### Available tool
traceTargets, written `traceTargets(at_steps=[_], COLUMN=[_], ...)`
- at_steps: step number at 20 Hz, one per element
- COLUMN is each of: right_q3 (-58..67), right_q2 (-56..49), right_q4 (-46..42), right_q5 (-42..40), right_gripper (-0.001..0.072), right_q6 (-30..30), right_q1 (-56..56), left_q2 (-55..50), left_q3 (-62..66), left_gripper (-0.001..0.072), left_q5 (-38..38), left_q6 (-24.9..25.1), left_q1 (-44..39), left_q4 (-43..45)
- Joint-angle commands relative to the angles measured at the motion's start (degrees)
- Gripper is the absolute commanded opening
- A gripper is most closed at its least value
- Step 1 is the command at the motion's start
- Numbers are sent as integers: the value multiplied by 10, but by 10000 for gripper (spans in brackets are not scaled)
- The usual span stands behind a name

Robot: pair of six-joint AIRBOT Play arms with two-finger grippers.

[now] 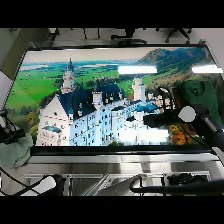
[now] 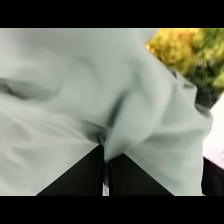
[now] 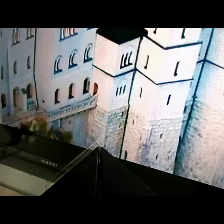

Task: Fold the shirts.

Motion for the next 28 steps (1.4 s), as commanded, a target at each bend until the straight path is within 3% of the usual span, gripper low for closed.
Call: traceTargets(at_steps=[1,4,6,8,13,16,20,21,22,23,28], right_q3=[0,0,0,0,0,1,1,2,7,15,40], right_q2=[0,-1,-4,-5,-4,-4,-6,-8,-9,-9,-14], right_q4=[0,0,0,0,0,-2,-13,-13,-13,-13,23], right_q5=[-1,-1,-1,-1,-1,-7,-20,-27,-30,-30,8], right_gripper=[22,22,21,21,22,22,32,77,206,244,284], right_q6=[0,0,0,0,0,-9,-20,-20,-20,-20,-50], right_q1=[0,0,0,0,0,0,0,-1,-6,-17,-74], left_q2=[47,132,185,224,245,190,76,48,25,5,4], left_q3=[91,170,218,251,267,238,188,195,214,245,320], left_gripper=[12,13,13,12,13,13,32,381,708,707,707], left_q5=[-37,-70,-92,-85,-56,-39,70,76,62,27,-184], left_q6=[9,53,56,52,-24,-26,-26,-26,-28,-31,3], left_q1=[-42,-121,-201,-288,-460,-531,-584,-583,-573,-555,-418], left_q4=[-44,-236,-353,-409,-409,-409,-409,-409,-410,-410,-409])
